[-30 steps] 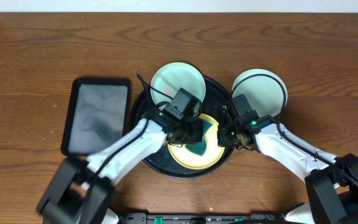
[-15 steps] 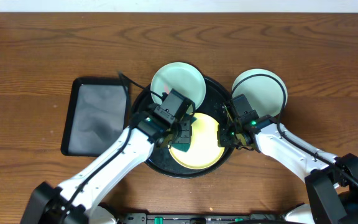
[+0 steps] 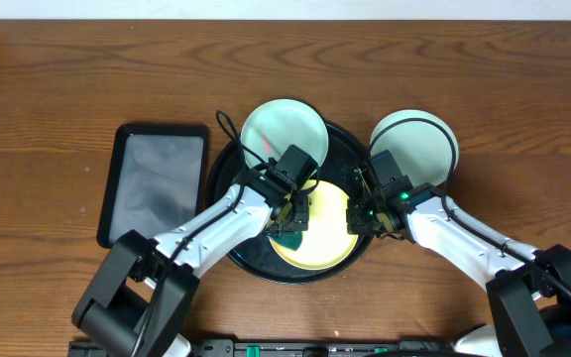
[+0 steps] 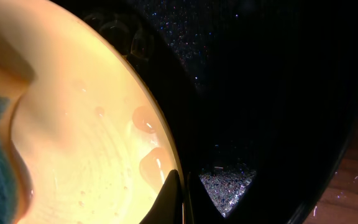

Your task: Clean dirty plates on tray and stack at the side

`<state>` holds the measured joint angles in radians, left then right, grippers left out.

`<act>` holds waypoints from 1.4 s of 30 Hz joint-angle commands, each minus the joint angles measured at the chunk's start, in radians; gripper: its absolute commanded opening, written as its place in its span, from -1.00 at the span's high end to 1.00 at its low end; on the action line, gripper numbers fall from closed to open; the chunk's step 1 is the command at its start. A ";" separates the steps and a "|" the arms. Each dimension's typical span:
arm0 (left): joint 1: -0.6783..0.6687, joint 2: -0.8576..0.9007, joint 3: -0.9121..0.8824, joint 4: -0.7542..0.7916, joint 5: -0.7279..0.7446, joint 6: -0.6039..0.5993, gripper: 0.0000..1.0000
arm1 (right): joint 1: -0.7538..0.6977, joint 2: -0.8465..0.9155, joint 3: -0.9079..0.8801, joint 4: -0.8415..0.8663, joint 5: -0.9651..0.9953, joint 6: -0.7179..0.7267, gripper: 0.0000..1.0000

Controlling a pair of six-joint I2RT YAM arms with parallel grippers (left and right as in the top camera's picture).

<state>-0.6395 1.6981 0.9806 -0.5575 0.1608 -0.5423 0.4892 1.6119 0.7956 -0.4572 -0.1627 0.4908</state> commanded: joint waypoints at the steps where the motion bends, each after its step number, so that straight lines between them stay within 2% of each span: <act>1: -0.004 0.032 -0.012 -0.005 0.110 0.013 0.85 | 0.017 0.004 -0.006 0.000 -0.019 0.002 0.97; 15: -0.014 0.032 -0.011 0.052 0.306 -0.024 0.85 | 0.016 0.004 -0.006 0.000 -0.019 0.002 0.97; 19: -0.007 0.006 0.014 0.053 0.308 -0.024 0.85 | 0.016 0.004 -0.006 0.000 -0.018 0.001 0.97; 29: -0.007 -0.182 0.040 0.104 0.285 -0.048 0.85 | 0.016 0.004 -0.006 0.000 -0.019 0.002 0.97; 33: -0.007 -0.166 0.033 0.103 0.239 -0.066 0.85 | 0.016 0.004 -0.006 0.001 -0.018 0.002 0.98; 42: -0.008 -0.054 0.031 0.120 0.270 -0.087 0.86 | 0.016 0.004 -0.006 0.000 -0.018 0.002 0.97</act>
<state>-0.6445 1.6131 1.0004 -0.4492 0.4133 -0.6098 0.4892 1.6119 0.7952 -0.4572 -0.1631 0.4908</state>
